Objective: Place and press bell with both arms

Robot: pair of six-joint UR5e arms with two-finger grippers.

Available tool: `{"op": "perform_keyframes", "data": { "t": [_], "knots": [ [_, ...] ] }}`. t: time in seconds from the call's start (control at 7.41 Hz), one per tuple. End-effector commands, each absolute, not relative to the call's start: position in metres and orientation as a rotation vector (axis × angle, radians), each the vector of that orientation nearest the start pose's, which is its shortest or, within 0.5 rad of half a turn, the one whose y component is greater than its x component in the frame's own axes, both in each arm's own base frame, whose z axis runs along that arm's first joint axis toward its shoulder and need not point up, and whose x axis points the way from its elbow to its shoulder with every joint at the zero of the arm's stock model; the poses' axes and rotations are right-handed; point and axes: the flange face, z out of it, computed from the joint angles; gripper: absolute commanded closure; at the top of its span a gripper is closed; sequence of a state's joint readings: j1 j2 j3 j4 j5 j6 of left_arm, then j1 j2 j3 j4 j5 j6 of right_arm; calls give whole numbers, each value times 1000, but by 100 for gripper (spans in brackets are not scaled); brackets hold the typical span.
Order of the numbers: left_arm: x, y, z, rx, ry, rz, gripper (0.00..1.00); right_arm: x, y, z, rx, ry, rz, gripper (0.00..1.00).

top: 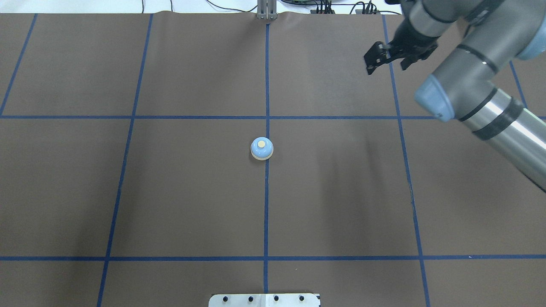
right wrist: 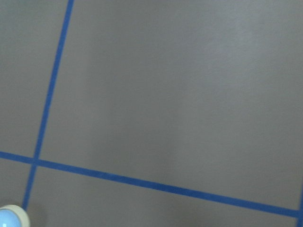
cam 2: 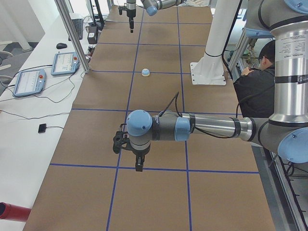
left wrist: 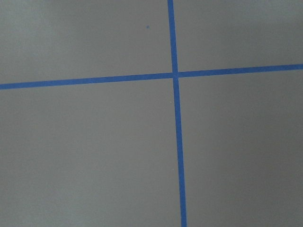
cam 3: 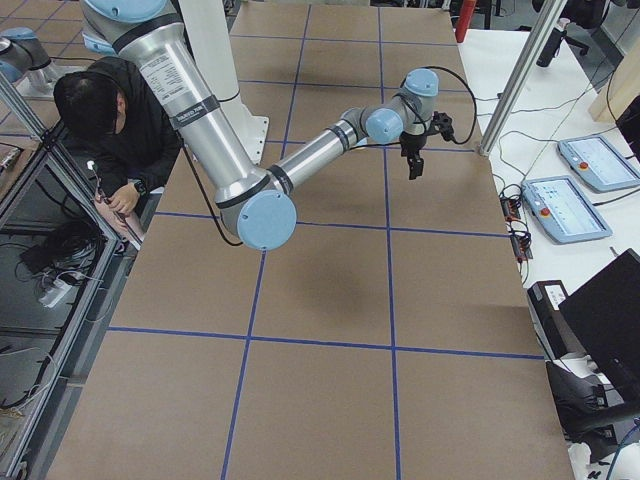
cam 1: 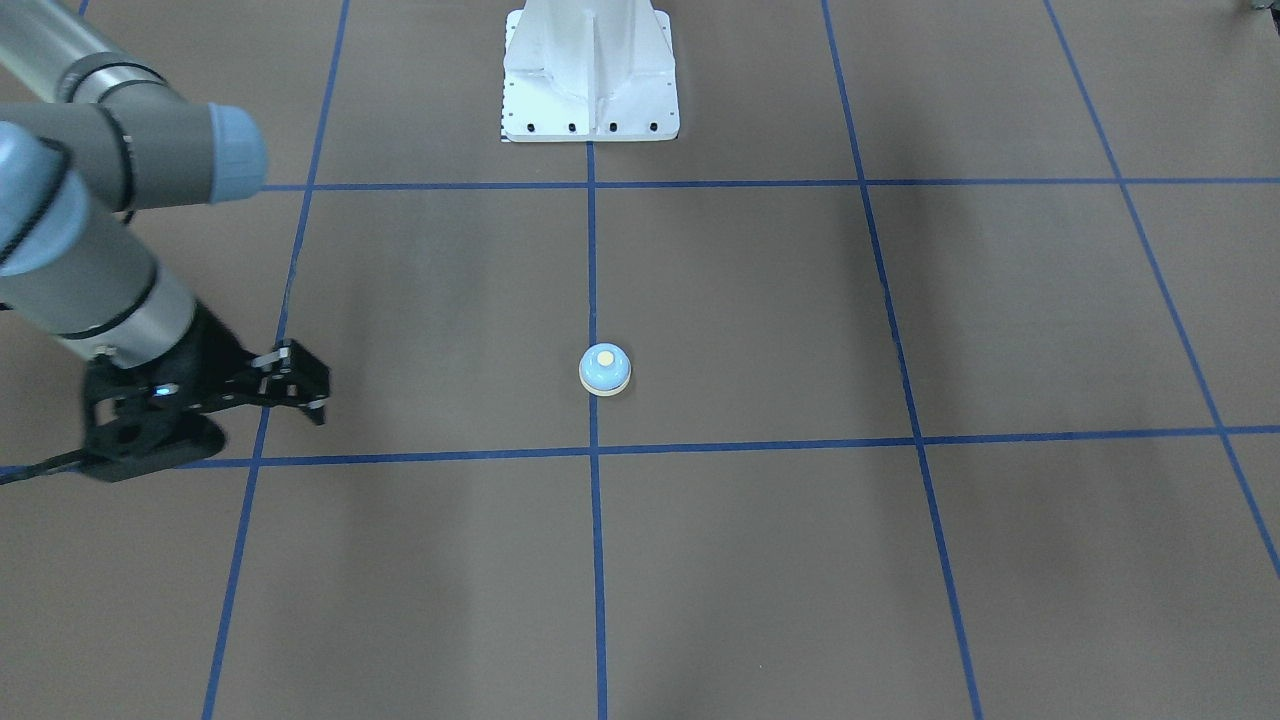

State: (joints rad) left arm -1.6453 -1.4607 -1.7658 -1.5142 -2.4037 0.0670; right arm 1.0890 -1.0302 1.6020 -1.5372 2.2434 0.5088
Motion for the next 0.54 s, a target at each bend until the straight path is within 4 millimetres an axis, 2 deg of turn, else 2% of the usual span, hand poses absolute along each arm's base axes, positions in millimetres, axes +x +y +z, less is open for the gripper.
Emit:
{"op": "perform_keyframes", "data": {
  "t": [0.0,0.13,0.4],
  "knots": [
    [-93,-441,611,119,822,16,0,-110,-644,403,226,-809,-279,0],
    [-94,-441,607,125,817,18,0,-65,-635,444,224,-782,-312,0],
    [-100,-443,612,121,696,22,0,-3,-598,519,202,-772,-335,0]
  ]
}}
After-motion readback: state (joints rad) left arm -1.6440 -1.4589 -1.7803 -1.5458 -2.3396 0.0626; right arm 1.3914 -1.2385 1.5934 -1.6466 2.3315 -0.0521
